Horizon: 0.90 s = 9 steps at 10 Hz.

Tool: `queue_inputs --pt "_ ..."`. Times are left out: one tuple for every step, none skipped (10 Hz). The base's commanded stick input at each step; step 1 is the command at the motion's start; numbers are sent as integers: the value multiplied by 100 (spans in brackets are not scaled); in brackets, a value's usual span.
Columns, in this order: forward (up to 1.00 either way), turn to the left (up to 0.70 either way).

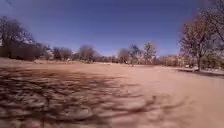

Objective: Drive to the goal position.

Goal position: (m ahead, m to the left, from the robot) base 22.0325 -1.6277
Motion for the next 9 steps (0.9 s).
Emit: queue_inputs --pt "0 0" --pt "0 0" --pt "0 0" --pt "0 0" --pt "100 0" --pt "100 0" --pt "100 0" --pt "100 0" --pt "100 0"
